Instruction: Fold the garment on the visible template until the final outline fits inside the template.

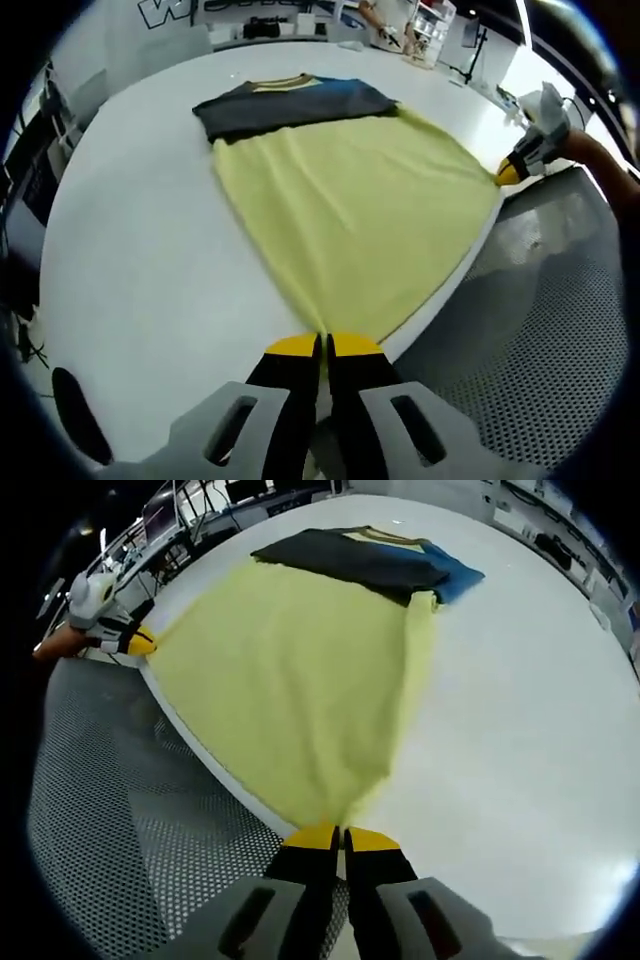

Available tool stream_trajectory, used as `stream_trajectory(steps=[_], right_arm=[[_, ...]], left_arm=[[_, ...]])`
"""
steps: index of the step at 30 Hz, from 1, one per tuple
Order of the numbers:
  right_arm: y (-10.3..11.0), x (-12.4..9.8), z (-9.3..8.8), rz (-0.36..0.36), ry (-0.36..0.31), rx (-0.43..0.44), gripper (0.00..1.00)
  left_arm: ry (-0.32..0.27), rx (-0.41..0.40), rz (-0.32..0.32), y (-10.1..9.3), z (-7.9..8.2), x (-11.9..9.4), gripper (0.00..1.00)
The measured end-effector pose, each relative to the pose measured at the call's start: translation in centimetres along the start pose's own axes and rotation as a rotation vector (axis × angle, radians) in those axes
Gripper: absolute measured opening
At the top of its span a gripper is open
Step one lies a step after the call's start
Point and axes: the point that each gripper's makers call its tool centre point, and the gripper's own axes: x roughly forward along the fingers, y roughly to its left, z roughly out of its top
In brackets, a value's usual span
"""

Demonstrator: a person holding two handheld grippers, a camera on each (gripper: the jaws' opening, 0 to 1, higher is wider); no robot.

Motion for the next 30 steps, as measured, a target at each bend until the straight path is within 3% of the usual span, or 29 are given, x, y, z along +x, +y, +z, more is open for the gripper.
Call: stream_trajectory(steps=[6, 16, 23, 30], right_arm=[[0.2, -2.4, 0.8, 0.015, -0.045, 0.024, 0.0], [0.7, -7.6, 3.3, 0.016, -0.14, 0.016, 0.0], [-0.1, -10.9, 6.8, -0.033, -0.235, -0.015, 0.0], [-1.9, -12.8, 11.0, -0.085, -0.325, -0.036, 0.0]], left_arm=[[-0.041, -0.003, 0.002, -0.4, 1.1, -1.8, 0.0], [-0.17, -0.046, -0.005, -0.6, 4.6, -6.6, 0.0], [-0.288, -0.04, 0.019, 0.1, 8.8, -9.1, 0.0], [-0.37, -0.004, 0.065, 2.3, 13.4, -9.9, 0.0]])
